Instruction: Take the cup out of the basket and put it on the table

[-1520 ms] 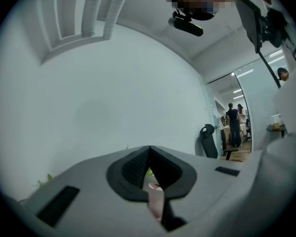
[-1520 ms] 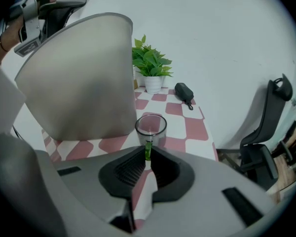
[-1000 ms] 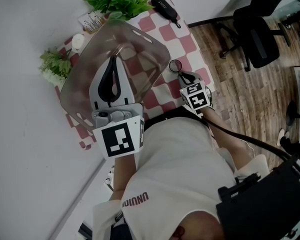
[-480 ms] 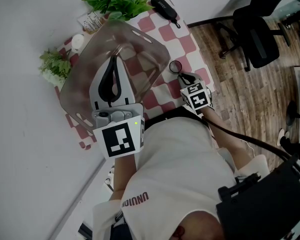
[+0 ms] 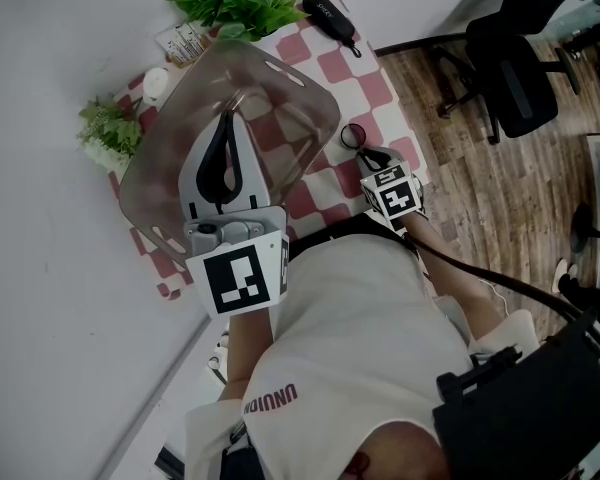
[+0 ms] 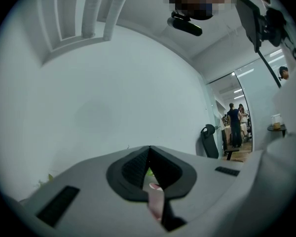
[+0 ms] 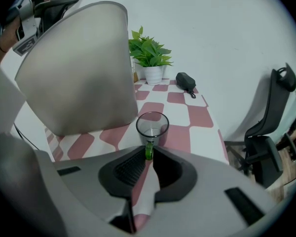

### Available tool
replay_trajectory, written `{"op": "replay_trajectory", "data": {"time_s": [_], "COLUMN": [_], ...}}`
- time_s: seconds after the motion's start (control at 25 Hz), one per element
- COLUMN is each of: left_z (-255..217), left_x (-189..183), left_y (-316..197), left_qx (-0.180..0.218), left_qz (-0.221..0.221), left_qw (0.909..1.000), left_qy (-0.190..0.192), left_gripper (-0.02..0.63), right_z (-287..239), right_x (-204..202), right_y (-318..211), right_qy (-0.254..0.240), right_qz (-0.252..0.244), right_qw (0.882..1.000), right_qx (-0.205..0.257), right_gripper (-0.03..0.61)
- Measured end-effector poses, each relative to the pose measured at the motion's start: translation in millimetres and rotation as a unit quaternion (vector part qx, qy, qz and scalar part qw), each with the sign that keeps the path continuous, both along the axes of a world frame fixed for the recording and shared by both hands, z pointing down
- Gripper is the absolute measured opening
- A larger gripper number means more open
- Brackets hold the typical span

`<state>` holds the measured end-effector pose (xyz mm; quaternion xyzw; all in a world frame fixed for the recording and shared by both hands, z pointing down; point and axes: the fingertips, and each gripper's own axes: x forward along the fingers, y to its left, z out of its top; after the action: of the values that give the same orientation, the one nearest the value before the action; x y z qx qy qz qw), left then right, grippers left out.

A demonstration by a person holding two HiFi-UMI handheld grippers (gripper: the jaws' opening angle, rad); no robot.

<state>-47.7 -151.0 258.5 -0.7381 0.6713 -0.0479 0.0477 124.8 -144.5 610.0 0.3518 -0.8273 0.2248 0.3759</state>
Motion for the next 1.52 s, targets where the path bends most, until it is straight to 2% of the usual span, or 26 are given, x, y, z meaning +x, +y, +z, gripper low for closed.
{"op": "replay_trajectory", "data": {"time_s": [0.24, 0.48, 0.64, 0.84, 1.08, 1.32, 1.52], "left_z": [1.9, 2.1, 0.0, -0.3, -3.0, -3.5, -0.7], "left_x": [-1.7, -4.4, -4.1, -2.0, -3.7, -5.5, -2.8], "left_y": [0.2, 0.5, -0.6, -0.4, -0.2, 1.2, -0.5], "left_qx": [0.001, 0.002, 0.005, 0.009, 0.014, 0.013, -0.001], "left_qz": [0.0, -0.001, 0.0, 0.005, 0.004, 0.001, -0.002], "left_qw": [1.0, 1.0, 1.0, 0.9999, 0.9999, 0.9999, 0.9994], "left_qy": [0.002, 0.004, 0.004, 0.006, 0.007, 0.008, 0.035], "left_gripper": [0.012, 0.012, 0.012, 0.012, 0.012, 0.012, 0.012], "right_z": [-6.0, -33.1, -65.6, -122.4, -189.1, -245.9, -273.9], "right_x": [5.0, 8.4, 7.1, -2.9, -16.7, -24.3, -28.9], "right_y": [-0.4, -8.8, -24.4, -48.3, -69.8, -75.6, -76.1], "right_qy": [0.001, -0.017, -0.031, -0.071, -0.111, -0.147, -0.166], "right_qz": [-0.002, -0.004, 0.005, 0.019, 0.024, 0.038, 0.04], "right_qw": [1.0, 0.999, 0.994, 0.98, 0.958, 0.932, 0.919], "right_qx": [0.008, 0.05, 0.106, 0.185, 0.265, 0.328, 0.357], "right_gripper": [0.064, 0.063, 0.038, 0.018, 0.017, 0.017, 0.017]}}
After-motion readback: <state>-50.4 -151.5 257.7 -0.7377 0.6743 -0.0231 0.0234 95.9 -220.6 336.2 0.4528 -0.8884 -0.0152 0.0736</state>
